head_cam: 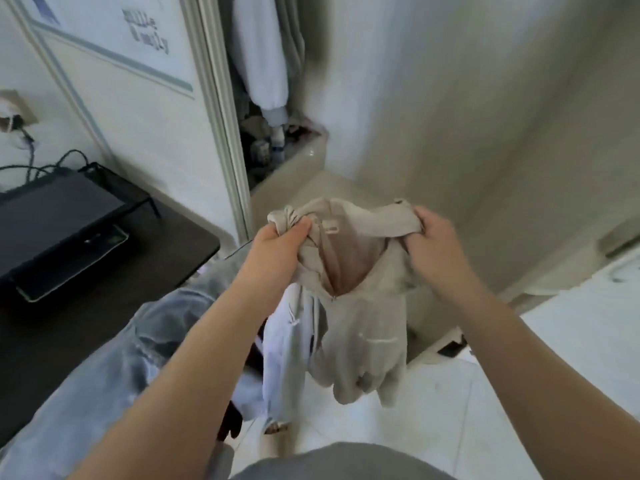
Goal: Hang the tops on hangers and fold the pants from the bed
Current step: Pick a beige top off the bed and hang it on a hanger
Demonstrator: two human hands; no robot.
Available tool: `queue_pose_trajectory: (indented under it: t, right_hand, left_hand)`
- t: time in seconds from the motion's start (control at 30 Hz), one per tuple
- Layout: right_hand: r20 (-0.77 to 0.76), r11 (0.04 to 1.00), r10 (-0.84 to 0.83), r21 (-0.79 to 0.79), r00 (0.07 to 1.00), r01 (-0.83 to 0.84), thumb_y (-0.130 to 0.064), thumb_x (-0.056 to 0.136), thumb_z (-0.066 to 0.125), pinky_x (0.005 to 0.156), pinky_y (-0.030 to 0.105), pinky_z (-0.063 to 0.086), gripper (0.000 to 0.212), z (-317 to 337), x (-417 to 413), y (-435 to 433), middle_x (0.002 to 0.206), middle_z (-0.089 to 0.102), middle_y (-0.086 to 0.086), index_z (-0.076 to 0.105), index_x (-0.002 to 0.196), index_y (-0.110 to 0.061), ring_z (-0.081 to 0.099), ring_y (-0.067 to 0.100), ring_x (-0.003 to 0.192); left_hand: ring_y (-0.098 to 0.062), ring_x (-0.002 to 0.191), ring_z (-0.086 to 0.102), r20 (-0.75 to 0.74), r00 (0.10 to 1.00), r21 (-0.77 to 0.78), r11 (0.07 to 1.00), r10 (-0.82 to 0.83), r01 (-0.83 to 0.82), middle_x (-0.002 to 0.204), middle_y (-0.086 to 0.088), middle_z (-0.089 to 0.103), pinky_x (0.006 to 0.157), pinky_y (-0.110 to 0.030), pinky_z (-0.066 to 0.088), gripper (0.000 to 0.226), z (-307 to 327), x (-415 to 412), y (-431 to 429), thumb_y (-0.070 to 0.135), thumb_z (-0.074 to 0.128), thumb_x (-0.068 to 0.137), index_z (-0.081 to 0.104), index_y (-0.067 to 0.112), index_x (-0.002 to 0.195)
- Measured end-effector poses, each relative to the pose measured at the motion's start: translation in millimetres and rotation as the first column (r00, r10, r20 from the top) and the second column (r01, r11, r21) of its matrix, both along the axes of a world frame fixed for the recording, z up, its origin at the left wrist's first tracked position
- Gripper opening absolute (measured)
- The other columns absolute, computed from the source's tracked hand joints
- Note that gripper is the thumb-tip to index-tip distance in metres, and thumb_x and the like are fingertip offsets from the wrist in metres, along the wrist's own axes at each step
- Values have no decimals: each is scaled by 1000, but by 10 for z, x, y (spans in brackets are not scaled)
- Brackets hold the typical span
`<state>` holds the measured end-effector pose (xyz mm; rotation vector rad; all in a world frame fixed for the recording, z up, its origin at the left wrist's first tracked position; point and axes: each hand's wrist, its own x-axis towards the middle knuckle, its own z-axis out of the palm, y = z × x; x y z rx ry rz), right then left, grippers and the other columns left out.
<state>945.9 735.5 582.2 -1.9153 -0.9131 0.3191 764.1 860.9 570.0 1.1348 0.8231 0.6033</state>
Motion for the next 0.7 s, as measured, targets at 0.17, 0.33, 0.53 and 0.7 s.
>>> queue_pose_trajectory:
  t: [0.17, 0.33, 0.53, 0.7]
  right_hand:
    - [129, 962, -190, 224, 973, 158, 8, 88, 49, 58, 8, 39, 21, 785, 374, 600, 75, 61, -4, 66, 90, -4, 49, -11, 60]
    - [243, 920, -300, 328, 922, 213, 9, 88, 47, 60, 16, 39, 21, 1677, 759, 1053, 75, 58, -1, 64, 91, -2, 52, 2, 69]
    - [405, 881, -386, 428, 829, 201, 2, 85, 48, 56, 22, 37, 28, 2902, 1139, 1489, 64, 54, -11, 54, 68, -20, 48, 6, 61]
    - [572, 882, -440, 420, 692, 214, -7, 91, 43, 58, 26, 40, 23, 3945, 1398, 1745, 69, 55, -5, 52, 72, -17, 51, 17, 67]
  left_hand:
    - [-28, 100, 73, 108, 991, 118, 991, -76, 63, 104, -7, 77, 97, -47, 55, 27, 719, 674, 820, 37, 68, 92, 74, 17, 108]
    - [-28, 101, 71, 186, 972, 285, 955, -143, 86, 104, -9, 76, 99, -49, 53, 33, 1664, 1206, 1406, 42, 68, 78, 73, 18, 99]
    - [-37, 105, 69, 317, 927, 478, 878, -202, 28, 106, -23, 71, 95, -51, 55, 16, 2856, 1714, 1938, 20, 60, 98, 67, 7, 95]
    - [-27, 81, 71, 273, 942, 665, 746, -195, -38, 79, -8, 72, 80, -40, 57, 23, 3915, 1984, 2129, 23, 61, 97, 69, 12, 78]
